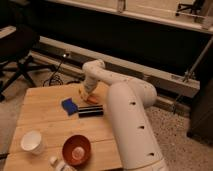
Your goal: Drag the pepper across the table
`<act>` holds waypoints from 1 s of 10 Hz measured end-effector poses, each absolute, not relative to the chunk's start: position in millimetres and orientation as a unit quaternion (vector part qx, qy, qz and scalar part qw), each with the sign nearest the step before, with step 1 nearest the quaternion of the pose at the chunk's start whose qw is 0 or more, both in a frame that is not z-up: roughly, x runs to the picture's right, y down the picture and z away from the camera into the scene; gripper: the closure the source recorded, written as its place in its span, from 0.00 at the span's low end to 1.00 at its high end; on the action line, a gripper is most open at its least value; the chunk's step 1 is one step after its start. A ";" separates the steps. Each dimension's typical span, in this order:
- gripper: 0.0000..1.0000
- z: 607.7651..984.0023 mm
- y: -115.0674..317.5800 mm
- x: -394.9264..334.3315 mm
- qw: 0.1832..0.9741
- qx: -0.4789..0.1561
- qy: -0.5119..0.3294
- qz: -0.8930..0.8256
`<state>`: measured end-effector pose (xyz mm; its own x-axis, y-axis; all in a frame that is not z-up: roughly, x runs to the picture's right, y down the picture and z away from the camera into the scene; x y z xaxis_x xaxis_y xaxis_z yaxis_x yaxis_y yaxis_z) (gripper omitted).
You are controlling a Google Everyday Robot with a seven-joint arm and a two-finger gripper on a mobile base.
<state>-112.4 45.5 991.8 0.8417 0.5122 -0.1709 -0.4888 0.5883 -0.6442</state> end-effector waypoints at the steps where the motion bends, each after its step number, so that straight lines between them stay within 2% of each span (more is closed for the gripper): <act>1: 0.62 991.3 46.9 -106.6 0.890 -0.355 -0.015 0.285; 10: 0.62 975.6 55.6 -87.9 0.897 -0.336 -0.021 0.285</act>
<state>-87.9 55.6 975.6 0.8363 0.5264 -0.1532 -0.4977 0.6115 -0.6151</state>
